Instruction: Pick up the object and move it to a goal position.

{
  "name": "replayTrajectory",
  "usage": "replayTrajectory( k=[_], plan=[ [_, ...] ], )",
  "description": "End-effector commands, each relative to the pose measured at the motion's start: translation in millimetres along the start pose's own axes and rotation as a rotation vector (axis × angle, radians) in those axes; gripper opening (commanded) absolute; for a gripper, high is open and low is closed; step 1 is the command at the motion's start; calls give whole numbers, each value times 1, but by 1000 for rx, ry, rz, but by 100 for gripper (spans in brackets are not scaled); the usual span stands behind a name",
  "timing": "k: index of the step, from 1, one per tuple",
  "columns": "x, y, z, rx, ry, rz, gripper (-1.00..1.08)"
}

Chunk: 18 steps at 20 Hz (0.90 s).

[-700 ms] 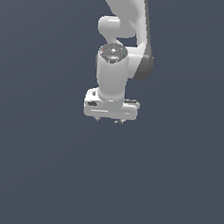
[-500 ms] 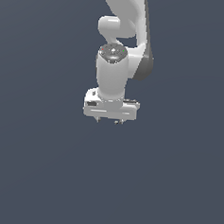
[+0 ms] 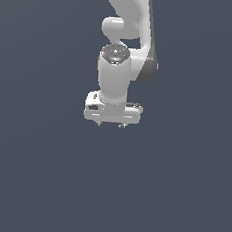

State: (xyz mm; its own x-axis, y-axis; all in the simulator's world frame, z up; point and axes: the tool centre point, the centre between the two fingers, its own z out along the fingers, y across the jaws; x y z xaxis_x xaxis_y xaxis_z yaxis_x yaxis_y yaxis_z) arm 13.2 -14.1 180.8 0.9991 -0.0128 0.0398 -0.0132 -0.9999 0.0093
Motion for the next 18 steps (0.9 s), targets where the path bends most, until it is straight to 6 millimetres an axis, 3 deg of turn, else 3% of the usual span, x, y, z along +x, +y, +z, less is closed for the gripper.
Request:
replayTrajectory(
  k=[1, 9, 18],
  plan=[
    [-1, -1, 1, 0, -1, 4, 100],
    [-8, -6, 12, 5, -4, 80, 100],
    [-27, -18, 37, 12, -15, 266, 100]
  ],
)
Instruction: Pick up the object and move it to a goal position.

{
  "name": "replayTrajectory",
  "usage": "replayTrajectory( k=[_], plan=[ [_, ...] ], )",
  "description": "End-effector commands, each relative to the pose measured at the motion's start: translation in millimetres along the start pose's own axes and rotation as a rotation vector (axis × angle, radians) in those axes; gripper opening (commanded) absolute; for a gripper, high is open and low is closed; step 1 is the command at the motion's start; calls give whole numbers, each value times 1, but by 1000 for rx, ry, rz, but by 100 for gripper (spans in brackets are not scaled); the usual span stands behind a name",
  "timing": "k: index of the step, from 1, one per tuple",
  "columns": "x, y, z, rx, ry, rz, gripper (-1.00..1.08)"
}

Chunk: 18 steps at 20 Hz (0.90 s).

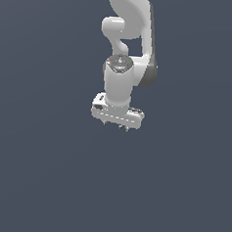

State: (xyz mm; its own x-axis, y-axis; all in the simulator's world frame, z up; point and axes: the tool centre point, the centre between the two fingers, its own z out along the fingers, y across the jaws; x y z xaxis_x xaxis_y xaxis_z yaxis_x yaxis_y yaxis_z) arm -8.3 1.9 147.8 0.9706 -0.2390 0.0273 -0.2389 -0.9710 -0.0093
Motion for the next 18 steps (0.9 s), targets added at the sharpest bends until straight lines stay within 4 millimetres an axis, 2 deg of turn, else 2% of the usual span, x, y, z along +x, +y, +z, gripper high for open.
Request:
replayTrajectory(
  k=[1, 18],
  plan=[
    [-7, -2, 9, 2, -4, 64, 100],
    [-63, -8, 62, -5, -21, 517, 100]
  ],
)
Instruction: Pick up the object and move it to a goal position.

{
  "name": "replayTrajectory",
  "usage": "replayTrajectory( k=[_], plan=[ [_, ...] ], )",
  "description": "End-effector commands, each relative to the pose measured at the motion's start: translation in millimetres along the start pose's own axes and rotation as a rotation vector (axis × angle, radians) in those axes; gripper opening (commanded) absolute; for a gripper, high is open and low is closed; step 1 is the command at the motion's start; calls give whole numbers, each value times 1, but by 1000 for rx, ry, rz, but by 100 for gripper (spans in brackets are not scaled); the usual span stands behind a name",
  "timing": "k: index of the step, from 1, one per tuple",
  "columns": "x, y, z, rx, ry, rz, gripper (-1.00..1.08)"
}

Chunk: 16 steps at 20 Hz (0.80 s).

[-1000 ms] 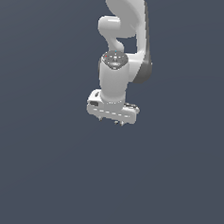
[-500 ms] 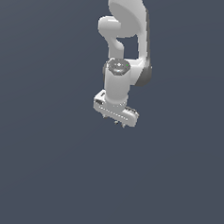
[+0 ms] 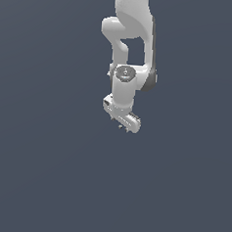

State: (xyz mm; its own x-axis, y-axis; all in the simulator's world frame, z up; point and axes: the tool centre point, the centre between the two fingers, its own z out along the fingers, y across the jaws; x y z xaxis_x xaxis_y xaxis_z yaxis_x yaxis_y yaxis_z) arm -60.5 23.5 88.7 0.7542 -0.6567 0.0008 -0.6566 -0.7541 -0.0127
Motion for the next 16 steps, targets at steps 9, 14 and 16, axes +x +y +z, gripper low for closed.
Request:
replayTrajectory(
  k=[9, 14, 16],
  plan=[
    [-24, 14, 23, -9, 0, 223, 100],
    [-29, 18, 28, -12, 1, 276, 100],
    [-30, 19, 29, -12, 1, 287, 100]
  ],
)
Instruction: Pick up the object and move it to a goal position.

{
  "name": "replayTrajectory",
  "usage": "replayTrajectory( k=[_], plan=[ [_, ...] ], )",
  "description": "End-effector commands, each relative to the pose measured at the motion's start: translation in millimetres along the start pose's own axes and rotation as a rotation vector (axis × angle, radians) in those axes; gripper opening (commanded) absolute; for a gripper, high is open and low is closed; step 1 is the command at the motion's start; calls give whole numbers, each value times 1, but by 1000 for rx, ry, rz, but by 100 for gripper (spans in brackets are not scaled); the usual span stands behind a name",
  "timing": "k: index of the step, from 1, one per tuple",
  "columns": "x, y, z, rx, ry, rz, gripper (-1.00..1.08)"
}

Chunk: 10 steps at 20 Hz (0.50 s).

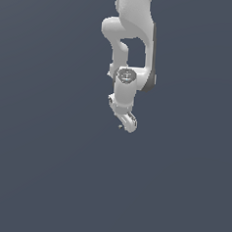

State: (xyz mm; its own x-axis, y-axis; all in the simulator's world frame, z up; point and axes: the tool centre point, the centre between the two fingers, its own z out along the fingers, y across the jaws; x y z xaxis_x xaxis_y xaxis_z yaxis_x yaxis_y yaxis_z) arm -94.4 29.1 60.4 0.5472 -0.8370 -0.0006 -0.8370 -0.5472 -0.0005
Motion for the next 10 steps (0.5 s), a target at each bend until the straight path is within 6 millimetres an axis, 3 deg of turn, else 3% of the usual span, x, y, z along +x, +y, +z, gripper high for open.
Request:
replayTrajectory(
  k=[1, 10],
  plan=[
    [-1, 1, 1, 0, 1, 15, 100],
    [-1, 2, 12, -1, 0, 14, 100]
  ],
)
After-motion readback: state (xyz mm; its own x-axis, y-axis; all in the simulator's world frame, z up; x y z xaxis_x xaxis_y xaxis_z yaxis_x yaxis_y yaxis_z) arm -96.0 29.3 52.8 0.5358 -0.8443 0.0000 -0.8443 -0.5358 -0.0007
